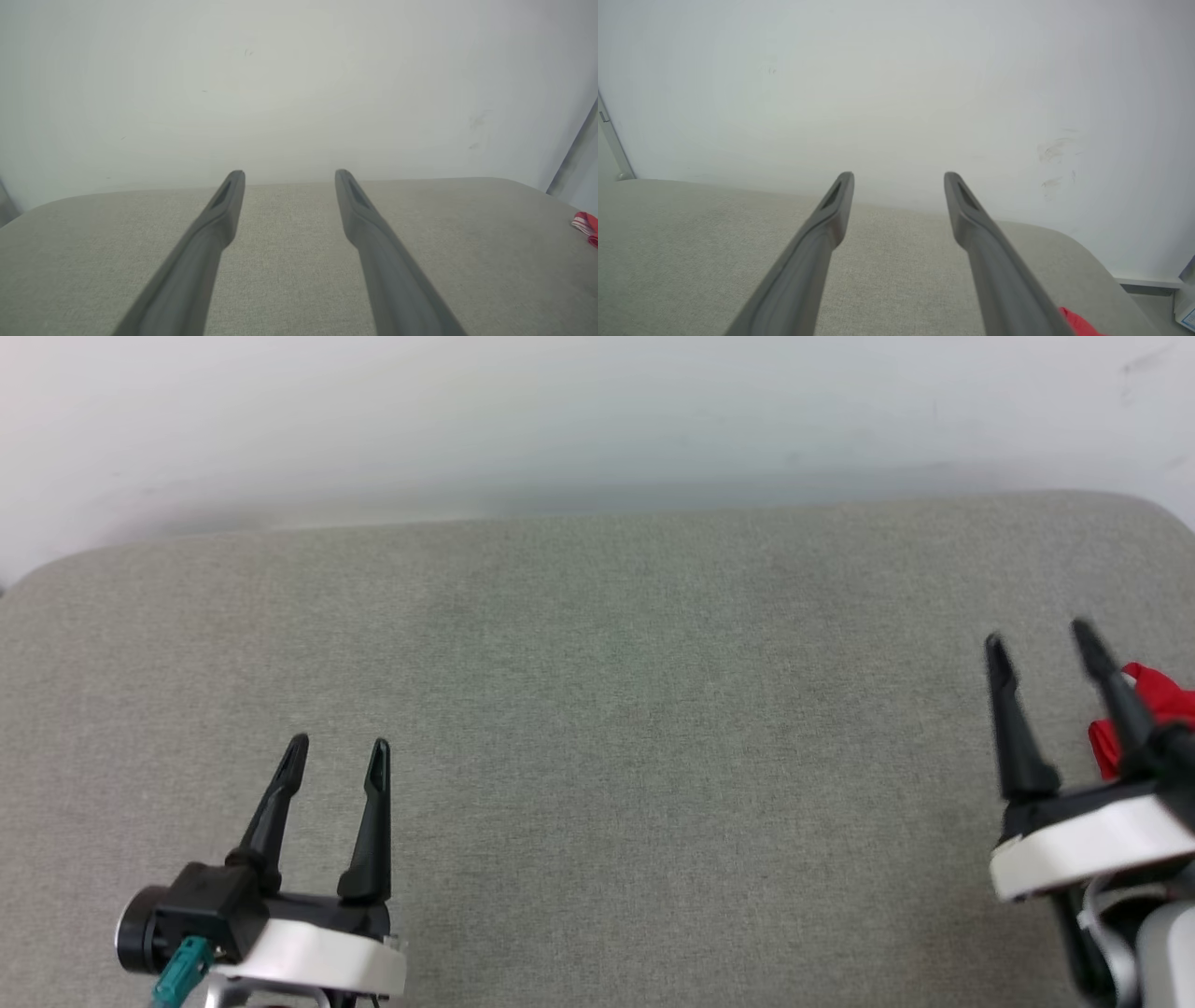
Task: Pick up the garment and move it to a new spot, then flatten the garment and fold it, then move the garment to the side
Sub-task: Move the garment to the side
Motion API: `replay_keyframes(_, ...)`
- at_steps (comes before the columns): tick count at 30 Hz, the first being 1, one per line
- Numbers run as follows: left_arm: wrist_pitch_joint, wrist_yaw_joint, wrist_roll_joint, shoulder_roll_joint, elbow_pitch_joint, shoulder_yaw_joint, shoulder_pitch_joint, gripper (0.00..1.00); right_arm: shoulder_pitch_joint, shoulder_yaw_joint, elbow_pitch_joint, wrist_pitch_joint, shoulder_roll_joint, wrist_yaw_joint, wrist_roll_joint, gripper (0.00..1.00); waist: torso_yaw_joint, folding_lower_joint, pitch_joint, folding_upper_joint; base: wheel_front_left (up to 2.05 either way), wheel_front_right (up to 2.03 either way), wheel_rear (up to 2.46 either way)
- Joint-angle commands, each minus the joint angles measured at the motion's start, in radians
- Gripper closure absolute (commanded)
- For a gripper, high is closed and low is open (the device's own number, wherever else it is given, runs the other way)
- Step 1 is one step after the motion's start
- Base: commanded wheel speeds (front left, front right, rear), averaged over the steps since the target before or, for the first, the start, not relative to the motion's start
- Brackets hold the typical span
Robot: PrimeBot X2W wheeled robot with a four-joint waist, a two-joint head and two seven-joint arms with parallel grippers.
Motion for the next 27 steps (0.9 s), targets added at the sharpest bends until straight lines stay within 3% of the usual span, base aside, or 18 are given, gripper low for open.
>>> replay_keyframes(1,-0.002,-0.001,-0.001,-0.010,0.010,0.010,0.021,0.00,0.043,0.000,0.014,-0.035,0.033,-0.001,0.020,0.00,0.013,0.0003,-0.018,0.0000,0.00,0.00,0.00)
replay_keyframes(13,-0.002,-0.027,-0.001,-0.027,0.072,0.026,0.049,0.00,0.138,0.029,0.149,-0.158,0.118,-0.001,0.020,0.00,0.014,0.0003,-0.053,0.0000,0.00,0.00,0.00)
replay_keyframes(27,-0.002,-0.036,0.029,-0.058,0.065,0.054,0.066,0.00,0.143,0.025,0.192,-0.191,0.137,-0.001,0.000,0.00,0.019,0.0003,-0.062,0.0000,0.00,0.00,0.00)
